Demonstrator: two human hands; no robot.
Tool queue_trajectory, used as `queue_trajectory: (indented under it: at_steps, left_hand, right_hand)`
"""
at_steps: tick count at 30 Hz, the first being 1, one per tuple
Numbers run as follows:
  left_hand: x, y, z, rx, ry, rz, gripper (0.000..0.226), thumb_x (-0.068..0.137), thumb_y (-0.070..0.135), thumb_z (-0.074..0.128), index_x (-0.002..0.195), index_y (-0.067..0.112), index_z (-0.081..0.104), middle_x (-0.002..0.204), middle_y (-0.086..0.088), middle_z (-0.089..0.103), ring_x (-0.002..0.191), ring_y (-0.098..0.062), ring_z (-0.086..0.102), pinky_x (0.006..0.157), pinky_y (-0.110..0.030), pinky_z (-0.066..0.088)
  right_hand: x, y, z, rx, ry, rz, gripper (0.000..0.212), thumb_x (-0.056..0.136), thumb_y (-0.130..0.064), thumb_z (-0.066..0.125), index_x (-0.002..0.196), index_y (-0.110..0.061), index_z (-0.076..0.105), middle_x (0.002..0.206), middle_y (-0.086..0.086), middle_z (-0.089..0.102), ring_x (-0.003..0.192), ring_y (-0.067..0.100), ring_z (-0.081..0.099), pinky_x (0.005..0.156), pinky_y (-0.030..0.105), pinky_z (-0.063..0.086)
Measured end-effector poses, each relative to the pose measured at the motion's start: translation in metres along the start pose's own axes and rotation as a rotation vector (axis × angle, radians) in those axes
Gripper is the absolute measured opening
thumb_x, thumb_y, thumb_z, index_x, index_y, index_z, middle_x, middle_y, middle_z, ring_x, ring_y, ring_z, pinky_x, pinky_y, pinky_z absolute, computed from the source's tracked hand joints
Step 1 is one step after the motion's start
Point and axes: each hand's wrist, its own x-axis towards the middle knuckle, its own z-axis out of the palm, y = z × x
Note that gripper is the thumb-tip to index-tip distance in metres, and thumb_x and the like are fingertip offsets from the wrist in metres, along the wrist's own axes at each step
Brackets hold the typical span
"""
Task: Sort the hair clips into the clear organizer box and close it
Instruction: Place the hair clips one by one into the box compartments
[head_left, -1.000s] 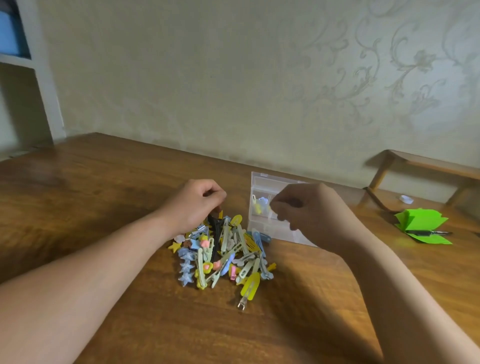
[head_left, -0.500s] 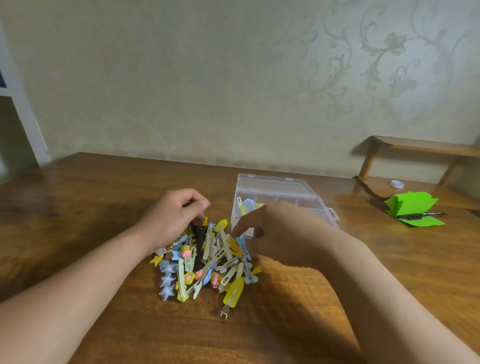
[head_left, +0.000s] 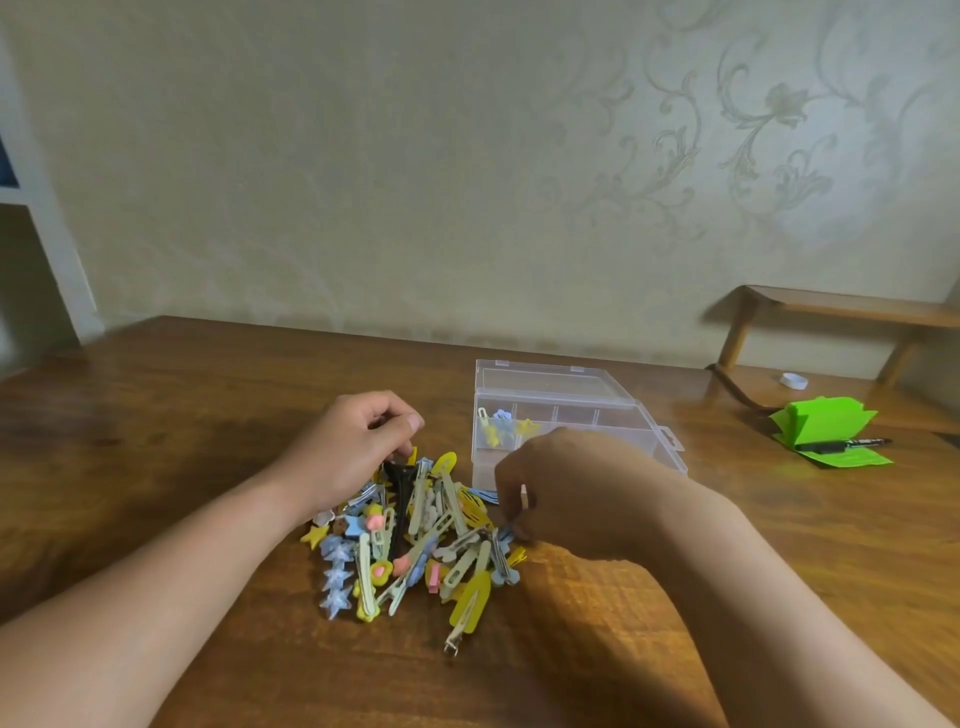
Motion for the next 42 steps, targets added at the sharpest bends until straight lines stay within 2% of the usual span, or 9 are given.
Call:
queue_trajectory:
  at_steps: [5,10,12,21,24,28,36,39,42]
  left_hand:
    - [0.001,-0.001,0.001,0.004,-0.002,0.003,0.017,0.105,0.033,0.061,0.1,0.029,0.077,0.09,0.013,0.076,0.085,-0.003,0.07,0.091,-0.042,0.057]
    - [0.003,-0.002,0.001,-0.014,-0.004,0.001,0.017,0.106,0.035,0.061,0.099,0.031,0.076,0.089,0.017,0.075,0.088,-0.006,0.07,0.092,-0.042,0.057]
    - [0.004,-0.003,0.001,-0.035,0.002,-0.013,0.017,0.105,0.034,0.061,0.098,0.029,0.076,0.087,0.014,0.075,0.086,-0.009,0.07,0.091,-0.043,0.057]
    - [0.001,0.0,0.0,-0.03,0.003,-0.029,0.019,0.105,0.037,0.06,0.097,0.03,0.075,0.086,0.009,0.076,0.084,-0.007,0.069,0.089,-0.038,0.056]
    - [0.002,0.0,-0.001,-0.022,0.001,-0.031,0.02,0.105,0.037,0.059,0.096,0.029,0.075,0.086,0.01,0.076,0.084,-0.008,0.069,0.09,-0.039,0.057]
    - [0.001,0.0,-0.001,-0.023,-0.002,-0.042,0.019,0.104,0.039,0.058,0.096,0.032,0.075,0.085,0.016,0.076,0.087,-0.01,0.07,0.092,-0.042,0.057]
    - [0.0,0.002,-0.001,-0.026,0.006,-0.033,0.019,0.105,0.037,0.059,0.1,0.029,0.075,0.089,0.009,0.076,0.085,-0.006,0.07,0.088,-0.037,0.057]
    - [0.0,0.001,-0.001,-0.033,0.026,-0.031,0.019,0.105,0.036,0.061,0.099,0.028,0.076,0.089,0.007,0.077,0.089,-0.014,0.072,0.094,-0.043,0.058]
    - [0.0,0.0,-0.002,-0.055,0.039,-0.032,0.018,0.104,0.034,0.062,0.099,0.027,0.078,0.09,0.005,0.078,0.089,-0.015,0.075,0.096,-0.046,0.057]
  right_hand:
    - [-0.008,0.006,-0.011,0.088,-0.02,-0.006,0.004,0.097,-0.032,0.07,0.097,-0.035,0.074,0.087,-0.015,0.065,0.078,0.001,0.059,0.065,0.016,0.046]
    - [0.0,0.041,-0.028,0.518,0.399,0.175,0.006,0.094,-0.03,0.076,0.088,-0.033,0.077,0.084,-0.011,0.076,0.075,0.01,0.069,0.068,0.028,0.059]
    - [0.017,0.054,-0.032,0.545,0.455,0.3,0.006,0.093,-0.026,0.076,0.087,-0.028,0.078,0.082,-0.005,0.076,0.068,0.018,0.066,0.057,0.029,0.054]
    - [0.093,0.072,-0.011,0.42,0.098,0.511,0.018,0.085,-0.02,0.076,0.084,-0.003,0.081,0.066,0.005,0.071,0.058,0.018,0.059,0.051,0.022,0.046]
    - [0.103,0.072,-0.002,0.378,0.075,0.547,0.027,0.087,-0.031,0.076,0.083,-0.005,0.082,0.074,0.006,0.078,0.065,0.021,0.067,0.065,0.028,0.056]
    - [0.102,0.074,0.001,0.334,0.108,0.587,0.033,0.085,-0.034,0.075,0.08,-0.002,0.08,0.062,0.006,0.067,0.055,0.022,0.055,0.057,0.026,0.045]
    - [0.035,0.039,-0.007,0.43,0.506,0.332,0.022,0.097,-0.034,0.067,0.077,-0.024,0.072,0.069,-0.004,0.069,0.058,0.014,0.057,0.054,0.028,0.042]
    - [0.015,0.028,-0.003,0.445,0.463,0.206,0.019,0.096,-0.038,0.07,0.081,-0.027,0.075,0.08,-0.01,0.074,0.073,0.01,0.066,0.067,0.032,0.054]
    - [0.005,0.027,-0.004,0.39,0.26,0.094,0.009,0.094,-0.037,0.074,0.089,-0.032,0.078,0.086,-0.014,0.075,0.078,0.006,0.069,0.076,0.034,0.061]
